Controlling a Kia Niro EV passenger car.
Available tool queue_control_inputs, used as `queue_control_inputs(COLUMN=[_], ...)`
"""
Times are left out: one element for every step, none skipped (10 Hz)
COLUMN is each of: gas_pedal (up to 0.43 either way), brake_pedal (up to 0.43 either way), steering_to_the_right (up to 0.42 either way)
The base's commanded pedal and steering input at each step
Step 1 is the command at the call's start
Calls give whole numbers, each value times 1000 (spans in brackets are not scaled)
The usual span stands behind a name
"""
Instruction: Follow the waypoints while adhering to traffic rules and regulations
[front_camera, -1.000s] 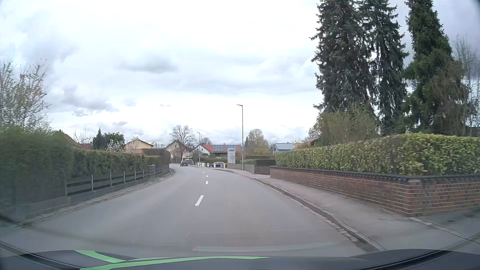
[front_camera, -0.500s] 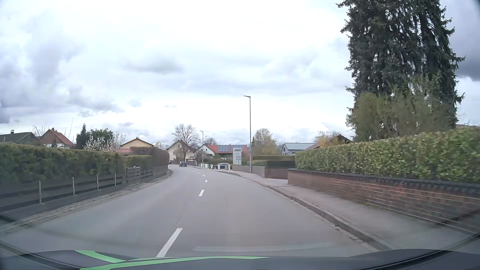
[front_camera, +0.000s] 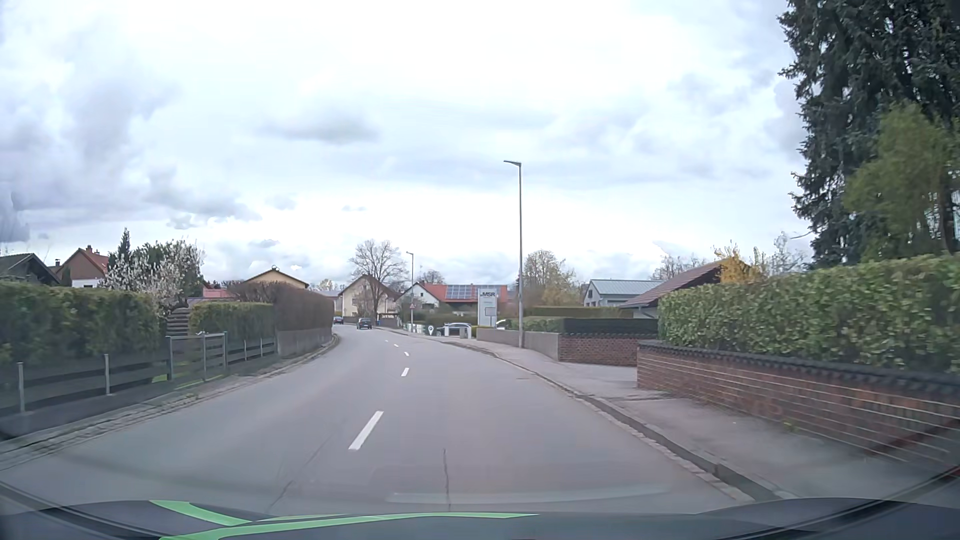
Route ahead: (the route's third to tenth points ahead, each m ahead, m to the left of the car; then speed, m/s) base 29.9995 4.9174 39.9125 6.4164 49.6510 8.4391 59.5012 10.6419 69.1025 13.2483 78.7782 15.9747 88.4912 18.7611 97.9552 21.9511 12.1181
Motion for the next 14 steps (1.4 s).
queue_control_inputs(gas_pedal=[98, 98, 98, 98, 98, 98, 87, 87, 87, 87, 87, 79, 79, 79], brake_pedal=[0, 0, 0, 0, 0, 0, 0, 0, 0, 0, 0, 0, 0, 0], steering_to_the_right=[-20, -22, -23, -24, -24, -24, -23, -23, -23, -23, -24, -25, -26, -27])
